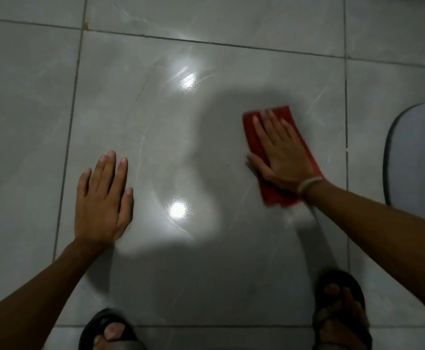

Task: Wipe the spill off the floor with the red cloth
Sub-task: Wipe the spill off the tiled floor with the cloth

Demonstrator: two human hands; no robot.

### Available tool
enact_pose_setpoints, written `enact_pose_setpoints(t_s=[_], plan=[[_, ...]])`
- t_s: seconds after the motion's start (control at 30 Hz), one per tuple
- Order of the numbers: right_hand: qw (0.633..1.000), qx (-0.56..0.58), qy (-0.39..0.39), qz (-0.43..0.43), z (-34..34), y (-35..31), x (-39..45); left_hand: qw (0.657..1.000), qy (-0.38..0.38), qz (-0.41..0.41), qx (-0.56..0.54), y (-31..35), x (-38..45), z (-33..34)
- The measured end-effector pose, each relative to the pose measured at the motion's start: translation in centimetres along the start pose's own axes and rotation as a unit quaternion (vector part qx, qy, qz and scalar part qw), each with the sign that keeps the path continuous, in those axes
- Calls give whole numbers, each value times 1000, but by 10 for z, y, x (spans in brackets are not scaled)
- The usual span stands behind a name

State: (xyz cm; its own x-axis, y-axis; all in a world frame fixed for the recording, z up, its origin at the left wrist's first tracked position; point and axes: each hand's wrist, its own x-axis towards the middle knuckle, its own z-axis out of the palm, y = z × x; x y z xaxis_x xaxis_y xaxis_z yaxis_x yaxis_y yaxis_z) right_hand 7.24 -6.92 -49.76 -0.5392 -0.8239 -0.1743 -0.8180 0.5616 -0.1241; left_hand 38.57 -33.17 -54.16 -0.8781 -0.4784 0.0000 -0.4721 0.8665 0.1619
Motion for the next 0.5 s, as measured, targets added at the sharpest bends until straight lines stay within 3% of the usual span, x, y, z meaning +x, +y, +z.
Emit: enact_pose_setpoints(t_s=[0.07,0.13,0.23,0.3,0.4,0.5], plan=[[999,22,28,21,5,-47,45,1000,-4,-1,-3,1,-2,-1],[997,27,39,-54,18,-92,53,1000,-1,0,-3,0,-2,-2],[979,4,6,-202,39,-108,-24,1000,1,6,2,-5,-2,-1],[975,-11,-9,-223,43,-68,-82,1000,2,12,6,-6,-2,0],[982,-49,-33,-178,34,16,-113,1000,11,9,6,-3,-3,4],[996,-51,-5,-68,16,44,-52,1000,8,3,6,1,-1,4]])
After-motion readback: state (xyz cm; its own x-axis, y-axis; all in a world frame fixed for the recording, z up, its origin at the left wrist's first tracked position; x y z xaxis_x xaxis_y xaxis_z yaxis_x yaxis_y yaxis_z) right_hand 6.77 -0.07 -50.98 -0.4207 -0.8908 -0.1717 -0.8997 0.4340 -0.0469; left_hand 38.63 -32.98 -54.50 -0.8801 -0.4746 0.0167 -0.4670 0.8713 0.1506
